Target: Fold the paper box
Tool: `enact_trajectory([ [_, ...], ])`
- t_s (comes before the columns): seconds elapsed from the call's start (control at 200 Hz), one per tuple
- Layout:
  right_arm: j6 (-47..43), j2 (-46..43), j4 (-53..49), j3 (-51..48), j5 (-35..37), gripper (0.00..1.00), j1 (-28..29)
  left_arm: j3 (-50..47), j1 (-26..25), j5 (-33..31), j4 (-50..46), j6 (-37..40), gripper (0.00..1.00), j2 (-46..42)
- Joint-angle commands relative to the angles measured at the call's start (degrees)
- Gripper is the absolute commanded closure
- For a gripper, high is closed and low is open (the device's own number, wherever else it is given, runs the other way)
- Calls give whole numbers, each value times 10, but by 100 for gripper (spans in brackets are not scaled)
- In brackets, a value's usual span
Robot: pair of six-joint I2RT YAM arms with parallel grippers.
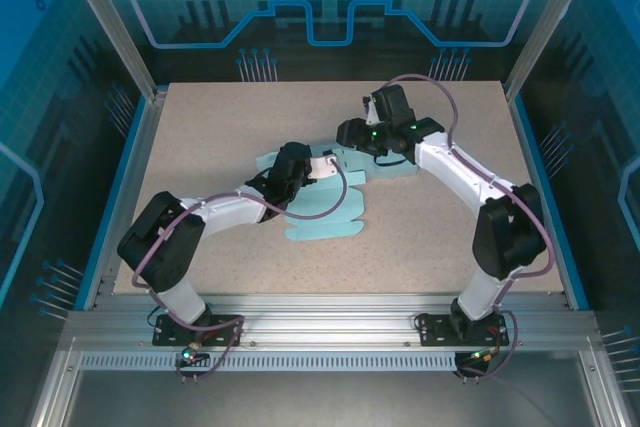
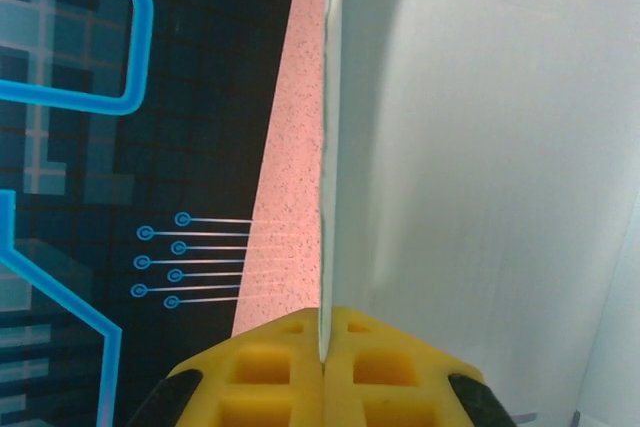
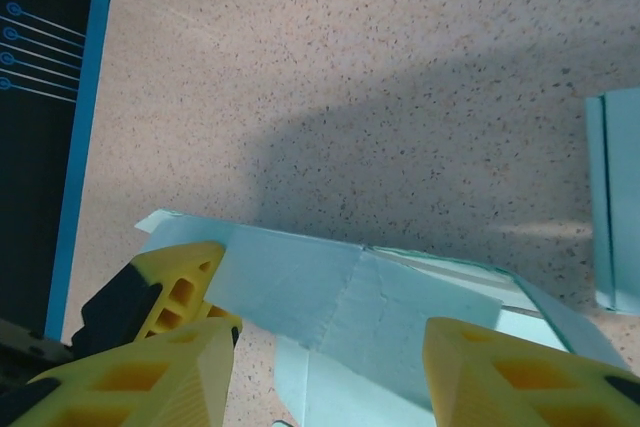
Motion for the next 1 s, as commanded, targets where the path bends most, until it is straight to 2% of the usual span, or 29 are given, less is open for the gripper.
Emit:
enact_trajectory([
  [0.0, 18, 25, -8, 23, -23, 48, 7, -14, -6, -19, 57, 15, 100, 15],
  [0.12, 40, 29, 19, 1, -24, 55, 13, -16, -6, -30, 81, 19, 100, 27],
  [0.195, 57, 31, 41, -13, -31, 56, 15, -18, -6, -32, 96, 20, 100, 33],
  [0.43, 81, 60, 70, -16, -62, 55, 19, -23, -6, -32, 108, 23, 100, 32],
  [0.53, 86, 72, 67, -10, -56, 51, 22, -24, -6, -33, 109, 22, 100, 32],
  [0.64, 93, 82, 74, -11, -55, 51, 22, -26, -8, -32, 110, 23, 100, 32],
  [0.996, 97, 100, 89, 0, -65, 76, 22, -36, -11, -17, 105, 8, 100, 22],
])
